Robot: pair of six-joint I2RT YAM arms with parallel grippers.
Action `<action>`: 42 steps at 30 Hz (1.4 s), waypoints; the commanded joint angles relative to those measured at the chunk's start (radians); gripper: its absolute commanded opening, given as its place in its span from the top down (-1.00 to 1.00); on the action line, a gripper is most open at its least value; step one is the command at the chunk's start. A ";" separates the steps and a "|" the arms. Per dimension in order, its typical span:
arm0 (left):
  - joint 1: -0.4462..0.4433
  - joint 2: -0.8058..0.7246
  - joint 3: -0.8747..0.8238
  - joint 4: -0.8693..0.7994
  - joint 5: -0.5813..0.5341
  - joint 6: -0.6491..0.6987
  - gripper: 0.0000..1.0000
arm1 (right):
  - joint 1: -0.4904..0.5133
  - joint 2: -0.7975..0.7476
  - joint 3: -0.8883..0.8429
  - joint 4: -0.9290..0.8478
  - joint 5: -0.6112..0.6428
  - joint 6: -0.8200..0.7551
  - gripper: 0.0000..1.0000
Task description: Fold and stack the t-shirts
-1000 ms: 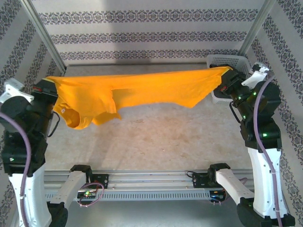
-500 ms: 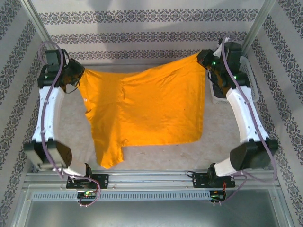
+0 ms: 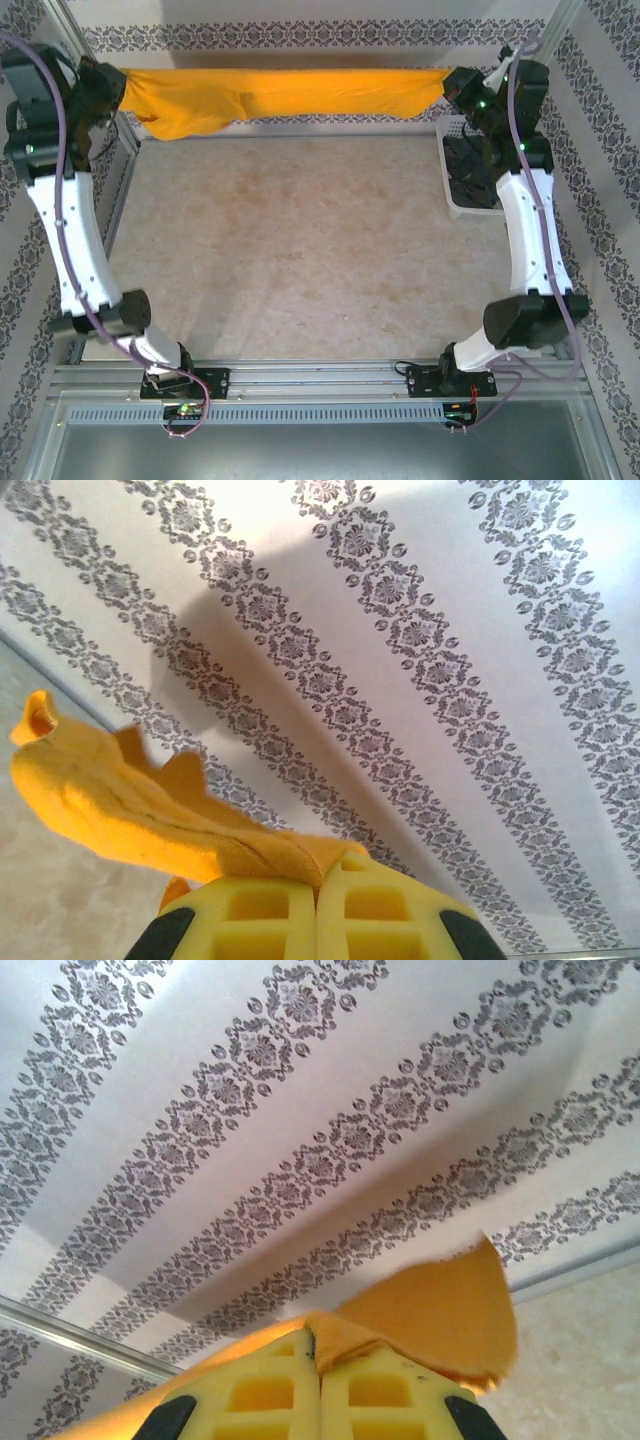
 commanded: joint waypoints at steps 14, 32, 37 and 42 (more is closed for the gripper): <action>-0.040 -0.491 -1.414 0.146 -0.037 0.016 -0.22 | 0.021 -0.369 -0.967 -0.163 0.151 0.019 -0.43; -0.564 -0.553 -1.731 0.270 -0.054 -0.425 0.04 | 0.123 -0.288 -0.941 -0.236 0.211 -0.104 -0.13; -0.682 -0.397 -1.741 0.452 -0.033 -0.526 0.06 | 0.126 -0.219 -0.914 -0.218 0.232 -0.112 -0.13; -0.781 -0.280 -1.694 0.430 -0.047 -0.561 0.15 | 0.124 -0.163 -0.876 -0.214 0.230 -0.120 -0.13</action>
